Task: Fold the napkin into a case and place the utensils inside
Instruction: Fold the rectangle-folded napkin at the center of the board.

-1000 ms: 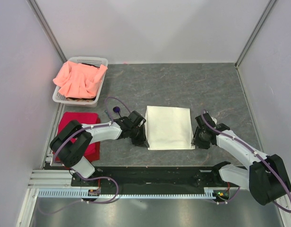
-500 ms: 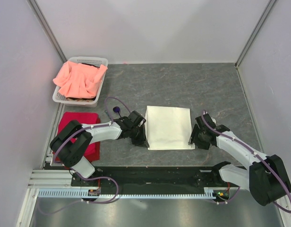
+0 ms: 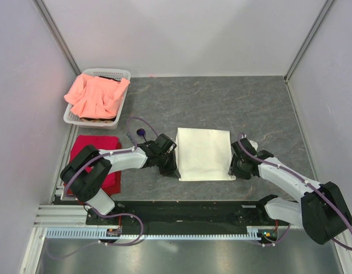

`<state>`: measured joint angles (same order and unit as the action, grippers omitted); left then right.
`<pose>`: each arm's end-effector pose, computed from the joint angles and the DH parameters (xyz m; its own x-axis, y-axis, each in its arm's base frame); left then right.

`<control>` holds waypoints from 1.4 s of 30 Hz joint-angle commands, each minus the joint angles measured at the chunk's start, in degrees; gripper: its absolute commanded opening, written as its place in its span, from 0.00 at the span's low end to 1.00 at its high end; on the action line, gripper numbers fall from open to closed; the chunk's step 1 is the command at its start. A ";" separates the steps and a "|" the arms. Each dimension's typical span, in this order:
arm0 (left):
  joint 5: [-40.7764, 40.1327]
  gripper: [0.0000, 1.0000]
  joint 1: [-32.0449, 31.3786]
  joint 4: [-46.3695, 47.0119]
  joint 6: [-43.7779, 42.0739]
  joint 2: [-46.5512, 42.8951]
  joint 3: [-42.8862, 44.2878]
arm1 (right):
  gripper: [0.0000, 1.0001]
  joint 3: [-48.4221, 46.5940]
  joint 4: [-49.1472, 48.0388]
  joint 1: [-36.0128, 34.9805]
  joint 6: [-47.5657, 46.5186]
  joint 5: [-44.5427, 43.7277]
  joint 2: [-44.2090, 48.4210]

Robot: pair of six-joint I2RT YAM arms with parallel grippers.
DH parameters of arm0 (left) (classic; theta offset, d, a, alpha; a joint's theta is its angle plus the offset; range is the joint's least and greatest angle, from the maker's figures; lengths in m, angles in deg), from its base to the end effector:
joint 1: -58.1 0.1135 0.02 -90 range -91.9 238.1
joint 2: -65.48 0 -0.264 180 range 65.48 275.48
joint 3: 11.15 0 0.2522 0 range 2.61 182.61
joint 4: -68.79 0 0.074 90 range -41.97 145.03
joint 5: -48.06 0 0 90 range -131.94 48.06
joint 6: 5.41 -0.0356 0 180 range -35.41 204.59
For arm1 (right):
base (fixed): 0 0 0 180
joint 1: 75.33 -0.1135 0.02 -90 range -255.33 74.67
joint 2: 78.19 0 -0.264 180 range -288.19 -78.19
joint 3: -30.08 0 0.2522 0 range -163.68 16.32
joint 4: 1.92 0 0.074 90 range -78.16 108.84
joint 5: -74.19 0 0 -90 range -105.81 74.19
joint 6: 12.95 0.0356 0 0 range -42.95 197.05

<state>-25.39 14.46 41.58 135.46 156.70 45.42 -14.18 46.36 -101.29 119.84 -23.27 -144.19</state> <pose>0.1986 -0.2034 0.1387 -0.9913 -0.0822 -0.1028 -0.0162 0.8513 -0.5244 0.1677 0.0765 0.1585 -0.8878 0.3169 -0.3336 0.2848 0.9479 0.1426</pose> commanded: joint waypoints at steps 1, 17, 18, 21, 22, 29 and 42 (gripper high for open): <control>0.06 0.02 -0.04 -0.08 -1.92 -0.52 1.67 | 0.50 1.32 -1.92 -1.90 2.39 1.05 -3.17; 0.14 0.02 -0.04 0.18 -1.65 -0.95 0.96 | 0.15 0.09 -3.14 -4.01 3.01 0.25 -5.55; 0.14 0.02 -0.04 0.27 -1.57 -1.13 0.70 | 0.06 0.44 -3.49 -3.93 3.27 0.61 -5.28; -0.12 0.11 -0.04 0.53 -1.04 -2.27 -0.09 | 0.00 1.14 -4.11 -3.93 3.71 0.96 -3.97; -0.21 0.19 -0.04 0.62 -1.04 -2.71 -0.27 | 0.00 1.32 -4.03 -3.93 3.88 0.96 -3.35; -0.21 0.36 -0.04 0.62 0.19 -3.06 -1.58 | 0.00 1.32 -3.76 -3.84 3.80 0.87 -2.03; 1.38 0.14 0.04 1.86 -0.42 0.81 0.96 | 0.00 0.62 -3.59 -3.93 3.80 1.84 1.12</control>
<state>-22.37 14.50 44.49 136.18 157.48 44.56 -14.03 42.03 -104.85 122.92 -22.88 -145.11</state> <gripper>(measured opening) 0.287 0.010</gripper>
